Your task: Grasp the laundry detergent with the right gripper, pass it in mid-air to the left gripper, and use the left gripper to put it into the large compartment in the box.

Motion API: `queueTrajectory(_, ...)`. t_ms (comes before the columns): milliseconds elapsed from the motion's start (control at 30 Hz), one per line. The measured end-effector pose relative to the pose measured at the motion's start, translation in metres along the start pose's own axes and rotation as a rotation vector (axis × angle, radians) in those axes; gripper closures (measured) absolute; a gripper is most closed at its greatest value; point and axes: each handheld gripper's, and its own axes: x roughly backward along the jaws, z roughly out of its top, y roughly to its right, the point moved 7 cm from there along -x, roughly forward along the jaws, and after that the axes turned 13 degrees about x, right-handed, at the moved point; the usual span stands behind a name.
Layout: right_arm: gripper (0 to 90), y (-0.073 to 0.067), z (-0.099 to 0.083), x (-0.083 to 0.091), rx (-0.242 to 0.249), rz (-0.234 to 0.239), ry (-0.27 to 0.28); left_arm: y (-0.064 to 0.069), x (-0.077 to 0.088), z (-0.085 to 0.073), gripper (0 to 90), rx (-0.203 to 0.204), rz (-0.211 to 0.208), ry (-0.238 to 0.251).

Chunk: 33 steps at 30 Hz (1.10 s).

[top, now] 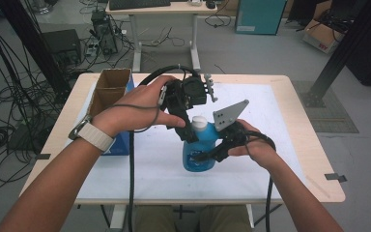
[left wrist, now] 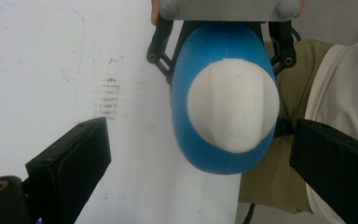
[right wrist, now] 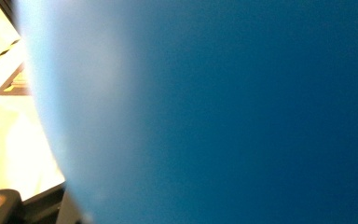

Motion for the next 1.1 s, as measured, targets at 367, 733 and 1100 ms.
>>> queueTrajectory(367,42.8,-0.0007,-0.0004,-0.0004,-0.009,0.004,0.000,-0.0001,0.0000,0.0001,5.7,0.000,-0.001,0.001)
queueTrajectory(733,42.8,-0.0007,0.0000,-0.0004,-0.010,0.007,0.000,-0.0004,0.0000,0.0001,5.7,-0.017,-0.006,-0.015)
queueTrajectory(1100,42.9,-0.0005,0.0024,-0.0014,-0.008,0.011,-0.008,0.0038,-0.0079,0.0033,6.2,-0.015,-0.023,-0.016)
